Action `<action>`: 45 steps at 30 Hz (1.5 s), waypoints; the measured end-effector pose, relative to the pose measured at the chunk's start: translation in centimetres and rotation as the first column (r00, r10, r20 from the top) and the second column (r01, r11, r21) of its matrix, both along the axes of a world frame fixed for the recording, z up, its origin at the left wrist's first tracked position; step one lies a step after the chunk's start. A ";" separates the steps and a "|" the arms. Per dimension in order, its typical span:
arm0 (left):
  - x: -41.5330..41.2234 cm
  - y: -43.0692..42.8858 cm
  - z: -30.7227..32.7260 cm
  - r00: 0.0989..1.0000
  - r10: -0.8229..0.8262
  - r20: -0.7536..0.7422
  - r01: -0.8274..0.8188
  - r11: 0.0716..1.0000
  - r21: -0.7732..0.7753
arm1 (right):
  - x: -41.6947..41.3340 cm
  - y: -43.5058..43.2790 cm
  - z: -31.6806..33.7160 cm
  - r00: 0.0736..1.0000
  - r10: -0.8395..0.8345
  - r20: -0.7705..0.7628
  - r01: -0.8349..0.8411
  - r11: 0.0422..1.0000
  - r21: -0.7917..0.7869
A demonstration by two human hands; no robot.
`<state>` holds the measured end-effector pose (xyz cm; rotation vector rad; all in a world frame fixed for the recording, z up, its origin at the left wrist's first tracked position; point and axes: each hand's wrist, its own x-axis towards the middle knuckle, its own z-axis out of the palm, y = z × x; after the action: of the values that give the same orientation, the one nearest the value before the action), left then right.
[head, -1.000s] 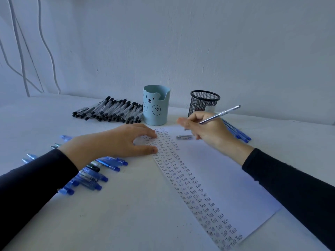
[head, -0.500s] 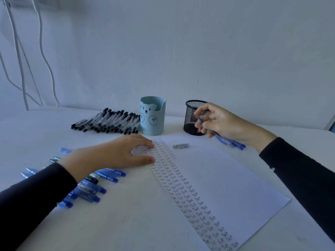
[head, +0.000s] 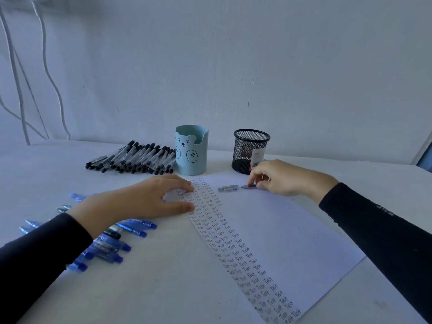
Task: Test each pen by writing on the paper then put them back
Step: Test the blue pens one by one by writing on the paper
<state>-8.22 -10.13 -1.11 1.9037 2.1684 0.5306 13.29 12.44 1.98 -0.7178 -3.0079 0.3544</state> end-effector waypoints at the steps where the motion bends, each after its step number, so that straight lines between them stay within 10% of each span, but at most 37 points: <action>1: 0.0 0.0 0.0 1.000 -0.002 0.002 0.002 1.000 -0.001 | -0.1 -0.1 0.0 1.000 0.007 -0.007 -0.007 1.000 0.003; 12: 0.0 0.0 0.0 1.000 0.003 -0.010 -0.003 1.000 -0.007 | -1.9 -2.5 -2.0 0.959 0.157 -0.238 -0.162 0.987 -0.001; 15: 0.0 0.0 0.0 1.000 0.003 0.005 -0.003 1.000 0.003 | -2.0 -2.7 -0.6 0.897 0.012 -0.441 -0.132 0.961 -0.242; 19: 0.0 -0.1 0.0 1.000 -0.003 0.010 0.003 1.000 0.013 | -1.2 -2.3 2.7 0.831 -0.386 -0.401 -0.223 0.429 -0.875; 23: 0.0 0.0 -0.1 1.000 -0.004 0.003 0.004 1.000 0.014 | 0.0 -1.6 3.6 0.855 -0.449 -0.259 -0.197 0.180 -0.964; 39: -0.2 0.1 -0.3 1.000 -0.011 0.018 0.010 0.999 0.050 | 0.8 -0.5 4.2 0.788 -0.580 -0.207 -0.157 0.136 -0.978; 43: -0.1 0.0 -0.2 1.000 -0.018 0.012 0.017 0.999 0.043 | 1.1 0.7 4.5 0.670 -0.655 -0.349 -0.217 0.277 -0.936; 45: -0.1 0.1 -0.2 1.000 -0.016 0.000 0.016 0.999 0.037 | 1.6 2.1 4.0 0.593 -0.656 -0.468 -0.075 0.533 -0.843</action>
<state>-8.33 -10.04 -1.33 1.9375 2.1558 0.5721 14.86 14.52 5.95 -0.8370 -1.6964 1.5983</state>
